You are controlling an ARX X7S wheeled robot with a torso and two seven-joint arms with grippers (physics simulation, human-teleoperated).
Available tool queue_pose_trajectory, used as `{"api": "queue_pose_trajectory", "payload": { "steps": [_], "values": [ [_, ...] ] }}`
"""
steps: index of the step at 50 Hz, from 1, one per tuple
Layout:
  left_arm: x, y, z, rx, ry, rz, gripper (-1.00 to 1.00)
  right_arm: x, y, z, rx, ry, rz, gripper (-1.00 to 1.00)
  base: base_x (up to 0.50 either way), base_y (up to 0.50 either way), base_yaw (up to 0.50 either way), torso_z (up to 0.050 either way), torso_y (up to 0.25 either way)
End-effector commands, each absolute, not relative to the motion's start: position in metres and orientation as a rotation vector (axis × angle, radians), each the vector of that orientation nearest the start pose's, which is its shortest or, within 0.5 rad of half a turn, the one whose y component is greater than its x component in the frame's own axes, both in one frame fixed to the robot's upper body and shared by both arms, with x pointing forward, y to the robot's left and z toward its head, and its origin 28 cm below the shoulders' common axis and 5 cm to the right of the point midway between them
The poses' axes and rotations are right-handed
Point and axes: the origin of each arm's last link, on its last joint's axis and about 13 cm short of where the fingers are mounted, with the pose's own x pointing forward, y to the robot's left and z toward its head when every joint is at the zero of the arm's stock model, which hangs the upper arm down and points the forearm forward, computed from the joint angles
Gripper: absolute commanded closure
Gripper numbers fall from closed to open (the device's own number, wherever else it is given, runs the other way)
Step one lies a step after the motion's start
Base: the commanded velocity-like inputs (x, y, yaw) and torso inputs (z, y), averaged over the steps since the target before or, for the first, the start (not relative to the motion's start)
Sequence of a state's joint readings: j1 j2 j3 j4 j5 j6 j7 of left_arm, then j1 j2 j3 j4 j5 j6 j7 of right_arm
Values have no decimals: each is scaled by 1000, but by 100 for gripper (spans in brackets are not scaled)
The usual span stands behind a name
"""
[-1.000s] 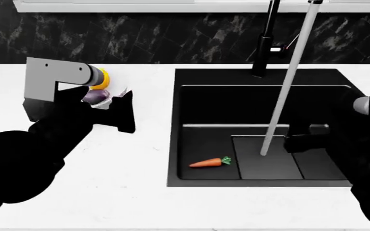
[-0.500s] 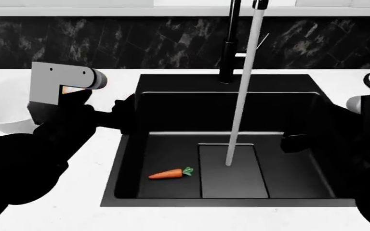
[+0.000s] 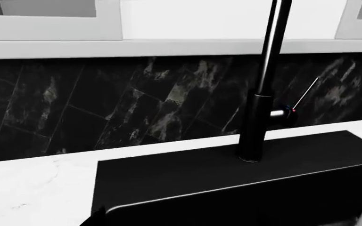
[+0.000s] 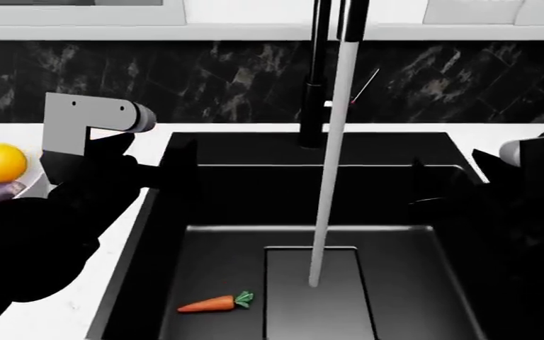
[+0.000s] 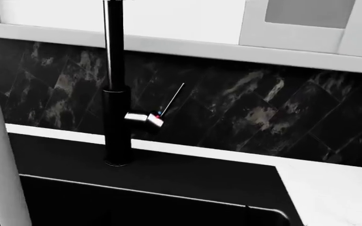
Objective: Pick the eggplants and oranges from the sink and place them in one bowl. Place the carrot in the other bowl. Then turn off the sink faucet.
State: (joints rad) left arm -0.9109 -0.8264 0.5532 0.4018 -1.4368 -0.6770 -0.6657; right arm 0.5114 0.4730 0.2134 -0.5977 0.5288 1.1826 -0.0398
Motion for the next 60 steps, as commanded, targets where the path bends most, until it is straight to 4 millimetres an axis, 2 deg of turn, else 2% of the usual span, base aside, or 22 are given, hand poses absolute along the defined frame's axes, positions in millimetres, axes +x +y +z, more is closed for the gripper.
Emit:
{"api": "queue_pose_trajectory", "payload": {
  "steps": [1,12,47,52,55,60],
  "values": [
    [253,240,236,-19,127,-249,-100,238,-191,202,-86,50,103,-100,340,-227,0,0,0],
    [253,239,234,-17,131,-247,-100,239,-192,201,-83,48,104,-100,339,-241,0,0,2],
    [257,239,232,-8,143,-257,-100,239,-192,198,-84,58,82,-100,203,-3,0,0,0],
    [265,231,243,139,164,-335,-100,237,-192,201,-76,76,77,-100,0,0,0,0,0],
    [279,228,246,229,207,-355,-100,236,-192,203,-66,84,72,-100,0,0,0,0,0],
    [292,215,254,386,311,-495,-100,234,-193,203,-60,98,66,-100,0,0,0,0,0]
  ]
}}
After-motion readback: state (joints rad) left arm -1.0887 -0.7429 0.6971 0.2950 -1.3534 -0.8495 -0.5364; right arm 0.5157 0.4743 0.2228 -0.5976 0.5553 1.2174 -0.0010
